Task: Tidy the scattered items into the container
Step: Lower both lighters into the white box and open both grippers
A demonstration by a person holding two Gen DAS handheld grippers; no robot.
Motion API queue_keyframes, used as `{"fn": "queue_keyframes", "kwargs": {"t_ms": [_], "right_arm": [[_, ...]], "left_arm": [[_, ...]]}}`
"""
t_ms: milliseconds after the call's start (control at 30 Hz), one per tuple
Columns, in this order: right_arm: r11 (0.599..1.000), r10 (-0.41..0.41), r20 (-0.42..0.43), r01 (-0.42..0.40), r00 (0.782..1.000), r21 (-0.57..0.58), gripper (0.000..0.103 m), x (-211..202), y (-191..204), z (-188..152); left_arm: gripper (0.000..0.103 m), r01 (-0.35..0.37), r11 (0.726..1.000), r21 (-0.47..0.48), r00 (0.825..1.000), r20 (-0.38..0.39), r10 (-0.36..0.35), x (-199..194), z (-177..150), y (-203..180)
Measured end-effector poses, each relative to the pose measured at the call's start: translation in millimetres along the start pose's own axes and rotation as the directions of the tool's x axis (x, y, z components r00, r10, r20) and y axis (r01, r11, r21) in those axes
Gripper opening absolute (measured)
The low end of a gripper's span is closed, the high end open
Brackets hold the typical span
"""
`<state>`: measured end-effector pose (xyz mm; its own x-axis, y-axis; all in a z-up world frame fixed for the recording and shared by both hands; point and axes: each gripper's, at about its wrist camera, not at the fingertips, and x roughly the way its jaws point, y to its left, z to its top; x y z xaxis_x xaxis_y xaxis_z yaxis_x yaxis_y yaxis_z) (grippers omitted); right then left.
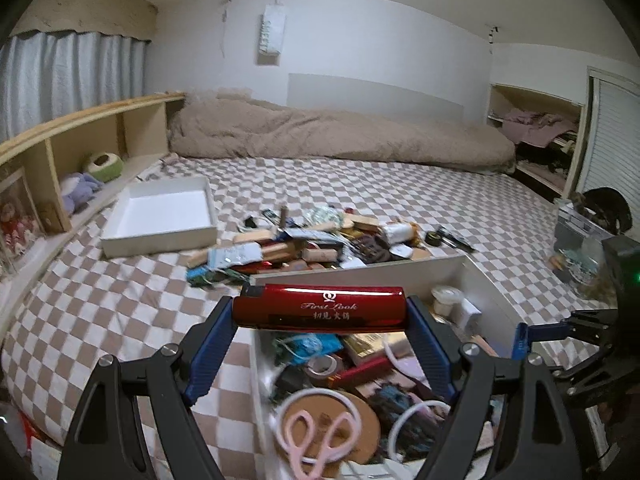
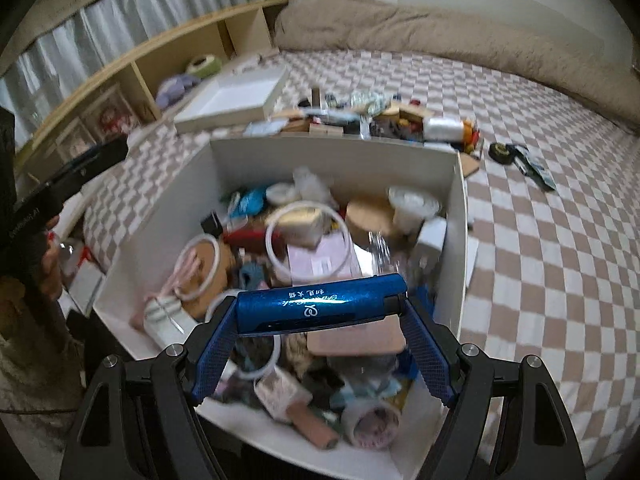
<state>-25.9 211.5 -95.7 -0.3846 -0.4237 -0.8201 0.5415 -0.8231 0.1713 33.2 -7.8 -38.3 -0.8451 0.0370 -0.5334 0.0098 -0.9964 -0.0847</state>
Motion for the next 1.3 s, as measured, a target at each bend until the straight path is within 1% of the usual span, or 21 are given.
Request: {"fn": "queue_keyframes", "kwargs": {"t_ms": [133, 267, 400, 500, 633, 800, 833, 867, 900, 933, 1033, 1167, 1300], "right_arm": [[0.998, 0.005, -0.039, -0.002, 0.999, 0.068, 0.081, -1, -5, -6], [0.984, 0.051, -0.09, -0.035, 0.995, 0.177, 0.081, 5, -12, -12], [0.968, 0.062, -0.159, -0.021, 0.985, 0.249, 0.081, 13, -17, -19], [0.968, 0.037, -0.203, 0.015, 0.979, 0.251, 0.081, 15, -15, -21], [0.96, 0.034, -0.255, 0.039, 0.966, 0.277, 0.081, 16, -11, -24], [0.96, -0.033, -0.323, 0.12, 0.946, 0.253, 0.081, 20, -5, -28], [0.96, -0.037, -0.326, 0.124, 0.945, 0.25, 0.084, 20, -3, -29], [0.962, -0.031, -0.324, 0.117, 0.946, 0.247, 0.092, 19, -1, -28], [0.963, -0.019, -0.318, 0.102, 0.948, 0.248, 0.096, 17, 1, -28], [0.965, -0.011, -0.306, 0.091, 0.952, 0.247, 0.103, 14, 3, -27], [0.97, 0.001, -0.268, 0.065, 0.964, 0.235, 0.103, 5, 8, -24], [0.968, 0.027, -0.223, 0.03, 0.975, 0.248, 0.103, -4, 8, -18], [0.961, 0.04, -0.174, 0.01, 0.984, 0.276, 0.103, -10, 4, -9]], "left_arm": [[0.083, 0.072, 0.997, -0.02, 0.996, -0.049, -0.073, 8, -11, -11], [0.083, 0.102, 0.995, -0.01, 0.991, -0.082, -0.103, 14, -23, -24], [0.083, 0.116, 0.993, 0.01, 0.989, -0.091, -0.115, 16, -31, -34], [0.083, 0.119, 0.993, 0.008, 0.989, -0.088, -0.118, 16, -32, -35], [0.083, 0.134, 0.991, -0.009, 0.985, -0.107, -0.134, 20, -35, -35], [0.083, 0.155, 0.987, -0.033, 0.977, -0.142, -0.158, 25, -39, -30], [0.083, 0.158, 0.987, -0.037, 0.976, -0.147, -0.162, 26, -40, -30], [0.083, 0.159, 0.987, -0.04, 0.975, -0.152, -0.163, 26, -41, -29], [0.083, 0.158, 0.987, -0.041, 0.974, -0.157, -0.163, 27, -42, -30], [0.083, 0.158, 0.987, -0.041, 0.974, -0.161, -0.162, 27, -43, -31], [0.083, 0.163, 0.986, -0.039, 0.97, -0.176, -0.167, 28, -46, -33], [0.083, 0.175, 0.984, -0.033, 0.964, -0.196, -0.178, 28, -50, -40], [0.083, 0.194, 0.981, -0.031, 0.955, -0.224, -0.196, 30, -56, -47]]}}
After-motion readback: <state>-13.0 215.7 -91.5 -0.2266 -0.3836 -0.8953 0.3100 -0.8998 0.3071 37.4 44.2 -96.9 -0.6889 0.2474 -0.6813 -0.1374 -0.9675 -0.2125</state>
